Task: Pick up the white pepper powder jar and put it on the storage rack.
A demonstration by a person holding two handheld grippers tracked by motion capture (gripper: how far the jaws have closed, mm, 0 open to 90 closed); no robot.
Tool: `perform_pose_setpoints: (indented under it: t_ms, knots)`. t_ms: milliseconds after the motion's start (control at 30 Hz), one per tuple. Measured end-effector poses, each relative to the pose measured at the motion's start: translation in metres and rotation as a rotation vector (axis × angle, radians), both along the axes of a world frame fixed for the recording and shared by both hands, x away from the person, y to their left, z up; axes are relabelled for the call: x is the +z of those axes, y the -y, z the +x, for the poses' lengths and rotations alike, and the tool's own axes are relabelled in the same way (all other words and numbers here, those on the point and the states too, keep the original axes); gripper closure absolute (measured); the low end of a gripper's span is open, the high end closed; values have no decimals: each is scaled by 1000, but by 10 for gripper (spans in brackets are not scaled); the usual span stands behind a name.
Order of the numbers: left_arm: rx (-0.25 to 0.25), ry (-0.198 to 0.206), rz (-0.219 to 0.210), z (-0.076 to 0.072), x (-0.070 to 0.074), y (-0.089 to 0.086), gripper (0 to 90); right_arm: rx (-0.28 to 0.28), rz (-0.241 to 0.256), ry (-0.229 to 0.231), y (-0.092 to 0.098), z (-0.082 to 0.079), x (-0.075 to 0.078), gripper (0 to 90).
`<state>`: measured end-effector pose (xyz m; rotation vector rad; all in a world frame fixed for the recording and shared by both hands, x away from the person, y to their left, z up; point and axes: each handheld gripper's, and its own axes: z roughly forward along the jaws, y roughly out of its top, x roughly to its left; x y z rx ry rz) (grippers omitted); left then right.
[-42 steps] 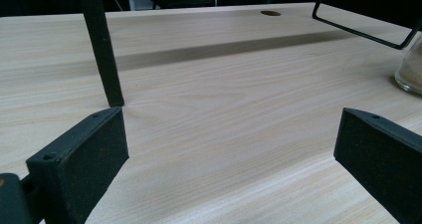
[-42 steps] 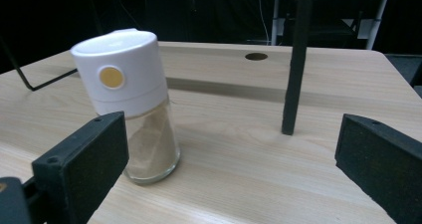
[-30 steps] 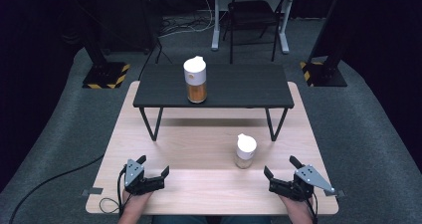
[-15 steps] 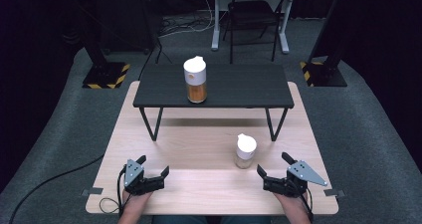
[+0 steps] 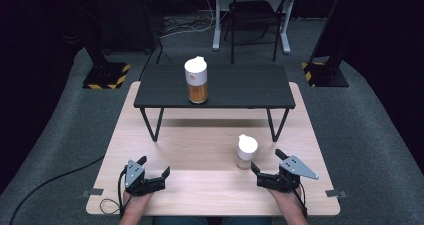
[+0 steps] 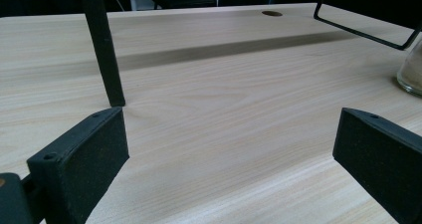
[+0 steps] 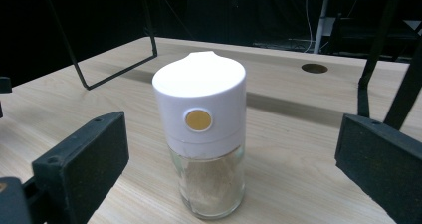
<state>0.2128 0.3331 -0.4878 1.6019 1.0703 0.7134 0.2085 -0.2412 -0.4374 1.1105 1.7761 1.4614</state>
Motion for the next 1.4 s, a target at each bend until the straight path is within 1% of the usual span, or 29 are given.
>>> perform_pose_setpoints:
  t_ms: [200,333,467,767,833,967,1100,1200,1300,1367,1400]
  knots:
    - [-1,3,-11,0,-1,-2,2,17,-7,-5,-7,10,3,0]
    - [6,5,-6,-1,-1,0,0,30,-7,-3,-10,15,4,0]
    - [2,5,-8,-1,-1,-1,0,38,-9,-5,-14,20,5,4]
    - [-4,4,-13,0,-1,-2,0,33,-17,-25,-24,33,5,9]
    - [-5,5,-14,0,-1,-3,0,35,-30,-30,-26,37,6,10]
    - [-7,5,-15,0,-2,-3,0,29,-36,-48,-30,44,6,12]
    - [-8,6,-14,0,-2,-3,0,29,-35,-62,-33,47,5,14]
    - [-7,6,-16,-1,-2,-3,0,28,-48,-73,-36,50,5,16]
    - [-7,5,-15,0,-2,-3,0,24,-46,-84,-38,54,5,28]
    - [-7,5,-14,0,-2,-3,0,19,-44,-89,-40,55,6,53]
    - [-7,5,-14,0,-2,-3,0,15,-54,-89,-43,55,7,60]
